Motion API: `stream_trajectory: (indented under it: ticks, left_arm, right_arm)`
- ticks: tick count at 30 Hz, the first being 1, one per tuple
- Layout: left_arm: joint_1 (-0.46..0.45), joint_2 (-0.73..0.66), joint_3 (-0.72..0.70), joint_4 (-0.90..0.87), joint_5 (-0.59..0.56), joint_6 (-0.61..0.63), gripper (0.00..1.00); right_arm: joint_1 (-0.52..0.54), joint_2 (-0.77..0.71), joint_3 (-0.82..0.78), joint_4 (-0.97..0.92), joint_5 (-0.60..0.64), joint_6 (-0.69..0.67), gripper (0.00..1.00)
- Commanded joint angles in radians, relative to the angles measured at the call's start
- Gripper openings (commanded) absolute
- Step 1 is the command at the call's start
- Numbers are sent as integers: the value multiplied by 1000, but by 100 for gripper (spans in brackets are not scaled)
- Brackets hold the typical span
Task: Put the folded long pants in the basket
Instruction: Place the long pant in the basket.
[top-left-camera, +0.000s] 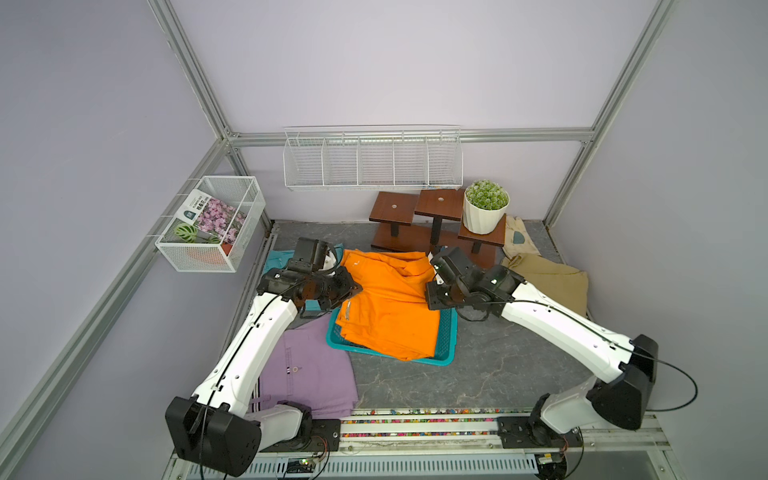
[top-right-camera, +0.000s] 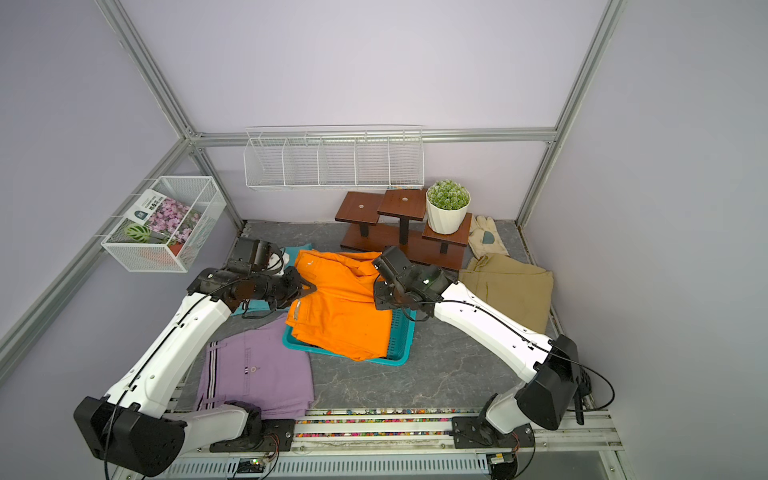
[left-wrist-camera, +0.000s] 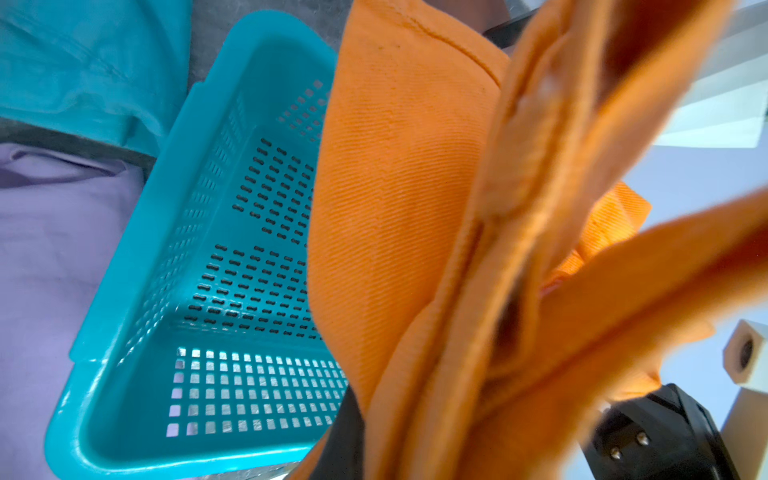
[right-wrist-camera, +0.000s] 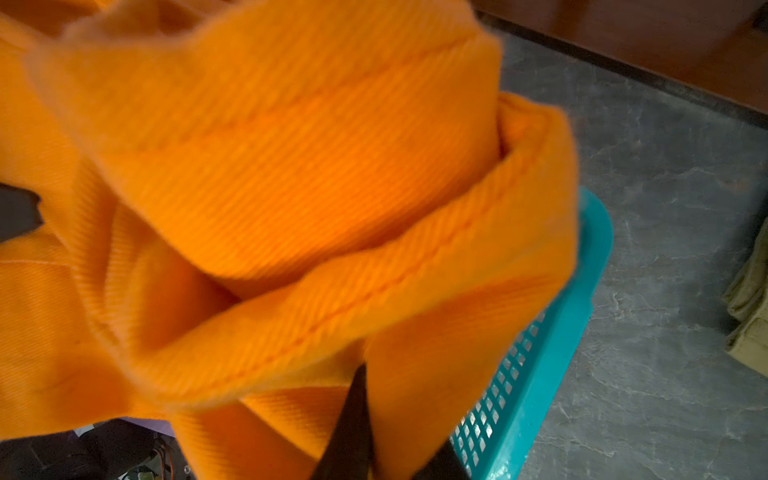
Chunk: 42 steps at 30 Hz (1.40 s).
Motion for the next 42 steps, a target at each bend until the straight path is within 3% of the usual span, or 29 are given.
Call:
stream_trajectory:
  ticks: [1,7,11,20,29,36,39,42]
  left_arm:
    - [33,31,-29,109,-90,8,0]
    - [33,170,-56,129,-81,26,0]
    - [33,230,-105,224,-80,50,0]
    - [33,331,-141,346,-86,97,0]
    - [35,579,-58,381,-57,142,0]
    - [34,629,-47,349,-154,121,0]
    - [34,586,-59,324,-204,107,1]
    - [34,503,-90,328,-214,103,13]
  right_arm:
    - [9,12,-92,-115,28,10,0]
    - [12,132,-108,-103,71,18,0]
    - [10,271,-24,-164,164,18,0]
    - [-5,393,-28,-104,175,33,0]
    - [-32,370,-173,31,126,42,0]
    - [-34,390,-226,101,101,45,0]
    - [-35,340,-229,83,123,45,12]
    - [-34,256,-227,57,140,40,20]
